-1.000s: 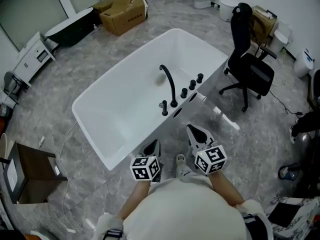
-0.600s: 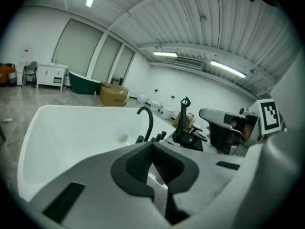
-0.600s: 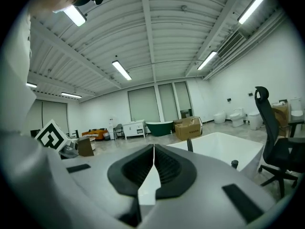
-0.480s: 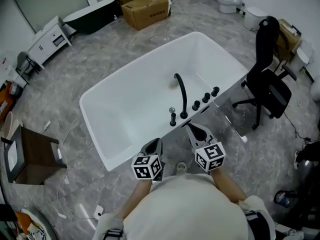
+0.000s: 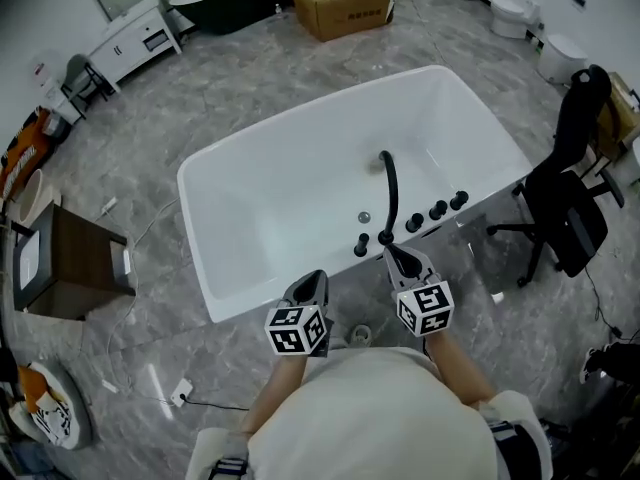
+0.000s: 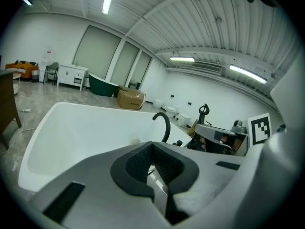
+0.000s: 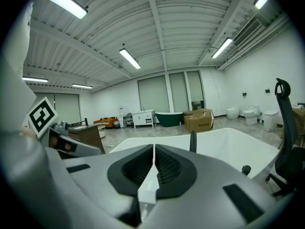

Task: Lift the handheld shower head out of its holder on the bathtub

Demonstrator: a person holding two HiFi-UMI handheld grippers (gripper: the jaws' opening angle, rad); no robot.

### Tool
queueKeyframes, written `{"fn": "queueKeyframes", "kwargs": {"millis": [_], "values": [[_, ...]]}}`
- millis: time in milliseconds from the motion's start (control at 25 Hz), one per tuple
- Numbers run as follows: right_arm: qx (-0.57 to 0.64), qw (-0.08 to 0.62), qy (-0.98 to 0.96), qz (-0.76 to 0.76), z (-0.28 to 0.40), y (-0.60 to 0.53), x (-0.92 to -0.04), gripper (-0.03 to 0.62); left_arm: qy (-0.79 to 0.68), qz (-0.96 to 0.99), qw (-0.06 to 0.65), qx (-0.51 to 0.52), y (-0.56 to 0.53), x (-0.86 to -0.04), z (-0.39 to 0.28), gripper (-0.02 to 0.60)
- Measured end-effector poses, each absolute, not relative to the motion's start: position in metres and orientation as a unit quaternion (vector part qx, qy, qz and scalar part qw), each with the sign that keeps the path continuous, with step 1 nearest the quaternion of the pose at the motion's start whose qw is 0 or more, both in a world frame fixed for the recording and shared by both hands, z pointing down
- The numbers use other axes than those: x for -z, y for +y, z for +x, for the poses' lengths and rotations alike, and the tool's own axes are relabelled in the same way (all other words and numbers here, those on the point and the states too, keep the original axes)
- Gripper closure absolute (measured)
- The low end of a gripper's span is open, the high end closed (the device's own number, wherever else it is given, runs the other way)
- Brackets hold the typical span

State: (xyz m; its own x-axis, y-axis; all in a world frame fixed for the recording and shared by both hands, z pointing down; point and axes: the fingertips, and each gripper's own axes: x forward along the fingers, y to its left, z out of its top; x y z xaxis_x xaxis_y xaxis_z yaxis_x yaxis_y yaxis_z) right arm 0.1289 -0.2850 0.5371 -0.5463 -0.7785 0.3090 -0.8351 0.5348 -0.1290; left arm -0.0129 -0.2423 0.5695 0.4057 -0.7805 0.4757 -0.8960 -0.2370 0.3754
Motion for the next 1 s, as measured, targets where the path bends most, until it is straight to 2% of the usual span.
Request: {"fn": "queueKeyframes", "kwargs": {"millis": [400, 440, 520, 640, 760, 1000], "values": [[-0.161, 0.133, -0.872, 0.442, 0.108, -0.308, -0.594, 0.565, -0.563, 0.75, 0.328, -0.116, -0.233, -0.587, -0.046, 0.561], [-0.165, 0.137, -0.872, 0.44, 0.104, -0.309, -0.601, 0.539, -0.562, 0.749, 0.331, -0.119, -0.233, -0.589, -0.049, 0.561], [-0.176, 0.147, -0.872, 0.433, 0.096, -0.311, -0.617, 0.439, -0.557, 0.75, 0.335, -0.123, -0.237, -0.593, -0.051, 0.561], [-0.181, 0.178, -0.869, 0.424, 0.089, -0.316, -0.645, 0.378, -0.55, 0.755, 0.334, -0.126, -0.249, -0.593, -0.05, 0.561], [-0.187, 0.213, -0.863, 0.419, 0.083, -0.324, -0.678, 0.35, -0.549, 0.757, 0.332, -0.127, -0.263, -0.593, -0.051, 0.561], [-0.207, 0.251, -0.842, 0.43, 0.077, -0.343, -0.727, 0.345, -0.545, 0.756, 0.34, -0.126, -0.286, -0.598, -0.065, 0.561]]}}
